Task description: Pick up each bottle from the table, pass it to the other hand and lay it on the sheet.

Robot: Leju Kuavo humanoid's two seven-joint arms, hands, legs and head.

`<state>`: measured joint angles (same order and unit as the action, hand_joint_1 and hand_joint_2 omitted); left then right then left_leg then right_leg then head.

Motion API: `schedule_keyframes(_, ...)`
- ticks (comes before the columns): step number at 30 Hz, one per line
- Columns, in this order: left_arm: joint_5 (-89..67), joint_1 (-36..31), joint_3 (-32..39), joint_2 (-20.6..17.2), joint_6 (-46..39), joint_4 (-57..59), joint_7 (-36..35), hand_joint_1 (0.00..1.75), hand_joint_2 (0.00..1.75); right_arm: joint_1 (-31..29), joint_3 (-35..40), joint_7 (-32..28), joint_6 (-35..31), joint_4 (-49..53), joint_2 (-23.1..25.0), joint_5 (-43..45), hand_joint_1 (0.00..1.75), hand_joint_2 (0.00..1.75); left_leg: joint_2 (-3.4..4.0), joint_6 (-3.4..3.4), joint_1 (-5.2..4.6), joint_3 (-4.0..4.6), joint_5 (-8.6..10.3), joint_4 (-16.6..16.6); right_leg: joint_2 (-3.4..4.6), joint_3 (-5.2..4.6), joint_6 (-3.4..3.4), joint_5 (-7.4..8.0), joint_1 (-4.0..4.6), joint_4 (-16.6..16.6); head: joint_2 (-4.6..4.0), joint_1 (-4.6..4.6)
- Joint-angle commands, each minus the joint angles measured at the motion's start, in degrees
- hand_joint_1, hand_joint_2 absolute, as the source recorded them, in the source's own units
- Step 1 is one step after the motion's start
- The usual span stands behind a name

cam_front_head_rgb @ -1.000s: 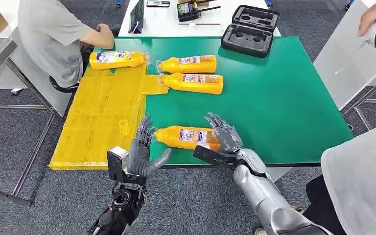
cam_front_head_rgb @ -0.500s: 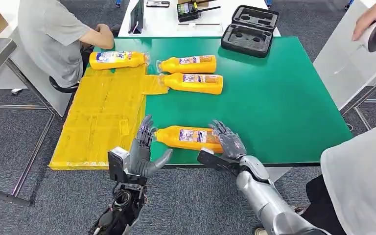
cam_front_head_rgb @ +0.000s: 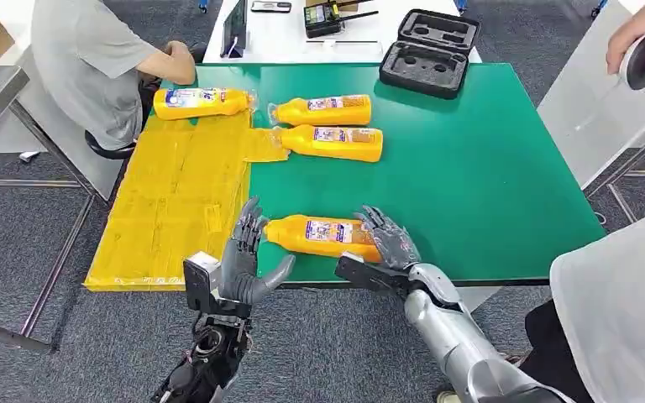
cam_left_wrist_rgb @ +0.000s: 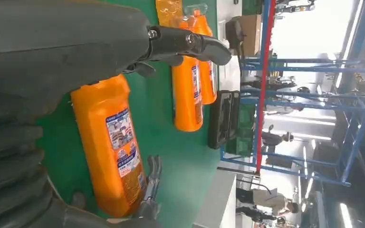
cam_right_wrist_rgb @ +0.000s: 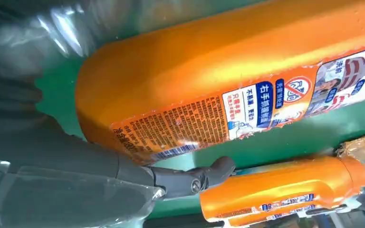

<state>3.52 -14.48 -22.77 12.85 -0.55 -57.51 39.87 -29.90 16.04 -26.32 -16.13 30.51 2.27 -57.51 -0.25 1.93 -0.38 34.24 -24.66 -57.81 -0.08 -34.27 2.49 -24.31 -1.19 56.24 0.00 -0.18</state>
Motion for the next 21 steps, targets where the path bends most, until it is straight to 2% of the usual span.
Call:
schedule_keyframes(1,0.2,-1.5,-0.6,-1.4,-0.2,1.9,-0.1,0.00,1.75,-4.2,0.6,-0.5,3.6,-6.7,0.7,2.5,0.12,1.75,0.14,-0.16,0.12,-0.28,-0.13,0.0,0.12,0.27,-0.17,-0.07,0.12,0.0,0.00,0.00)
schedule_keyframes(2,0.2,-1.6,-0.6,-1.3,-0.2,1.9,-0.1,0.00,1.75,-4.3,0.6,-0.6,4.0,-6.8,0.6,2.6,1.64,1.75,0.10,-0.11,0.05,-0.15,-0.06,0.0,0.09,0.13,-0.08,-0.02,0.05,0.0,0.00,0.00)
schedule_keyframes(7,0.2,-1.7,-0.6,-1.3,-0.2,1.8,-0.1,0.00,1.75,-4.5,0.8,-0.4,5.2,-7.3,0.6,2.7,1.68,1.75,0.04,-0.10,0.05,-0.15,-0.04,0.0,0.02,0.14,-0.09,-0.03,0.05,0.0,0.00,0.00)
schedule_keyframes(8,0.3,-1.7,-0.5,-1.2,-0.2,1.6,-0.1,0.00,1.75,-4.7,0.9,0.3,6.5,-7.7,0.6,2.7,1.75,1.75,0.06,-0.14,0.11,-0.22,-0.08,0.0,0.04,0.23,-0.13,-0.05,0.11,0.0,0.00,0.00)
schedule_keyframes(21,0.3,-1.9,-0.4,-1.1,-0.3,1.3,-0.8,0.00,1.75,-5.3,1.7,4.0,9.5,-8.5,0.5,2.1,1.75,1.75,0.02,-0.09,0.07,-0.21,-0.04,0.0,0.00,0.20,-0.09,-0.03,0.07,0.0,0.00,-0.02)
